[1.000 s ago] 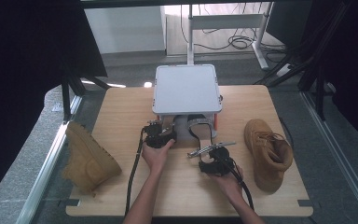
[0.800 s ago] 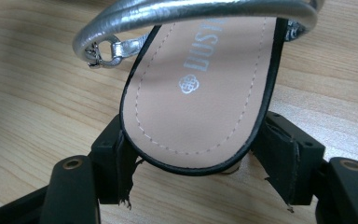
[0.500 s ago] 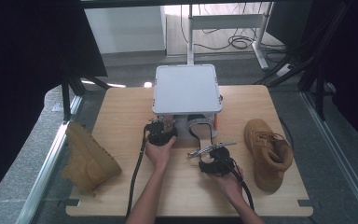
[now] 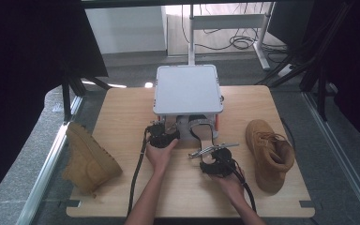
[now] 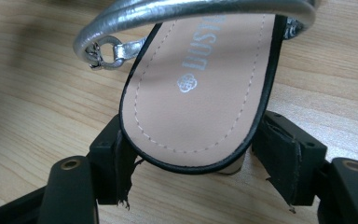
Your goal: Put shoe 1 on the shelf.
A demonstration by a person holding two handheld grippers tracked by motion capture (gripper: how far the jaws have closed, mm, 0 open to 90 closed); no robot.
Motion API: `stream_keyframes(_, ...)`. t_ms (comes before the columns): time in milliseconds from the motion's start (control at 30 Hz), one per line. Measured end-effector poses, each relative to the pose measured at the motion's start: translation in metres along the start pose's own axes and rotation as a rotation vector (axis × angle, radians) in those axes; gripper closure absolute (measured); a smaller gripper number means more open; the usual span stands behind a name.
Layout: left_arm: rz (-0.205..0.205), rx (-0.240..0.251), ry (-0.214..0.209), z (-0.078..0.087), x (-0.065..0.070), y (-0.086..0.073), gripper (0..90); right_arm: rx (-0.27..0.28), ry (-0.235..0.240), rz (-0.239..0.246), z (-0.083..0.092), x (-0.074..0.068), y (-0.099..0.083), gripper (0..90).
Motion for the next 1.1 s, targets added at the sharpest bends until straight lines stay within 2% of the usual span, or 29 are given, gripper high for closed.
stream_keyframes(167,-0.048,0.011,0.004,0.0009,-0.0002,-0.0001,32.6,0.010,-0.003,0.007,0.0015,-0.0006,0.0009,32.3)
stream_keyframes(267,-0.062,0.012,0.013,0.0008,-0.0004,-0.0005,33.5,0.023,0.003,0.006,0.0029,-0.0012,0.0025,32.4)
stream_keyframes(767,-0.072,-0.007,0.012,0.0006,-0.0016,-0.0008,35.1,0.044,0.004,0.002,0.0035,-0.0004,0.0036,33.6)
stream_keyframes(1000,-0.079,-0.007,0.019,0.0007,-0.0019,-0.0009,35.3,0.033,-0.005,0.007,0.0041,-0.0003,0.0043,34.5)
stream_keyframes(1100,-0.079,-0.007,0.020,0.0005,-0.0018,-0.0008,35.4,0.051,-0.021,0.002,0.0060,0.0017,0.0079,37.1)
Point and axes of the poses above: each handheld gripper's, and its own axes: z roughly backward along the jaws, y roughly out of its top, x roughly to its right, the point moved 10 cm from there along -z, roughly forward along the jaws, and after that the axes turned 7 degrees about x, right-handed, at the moved point
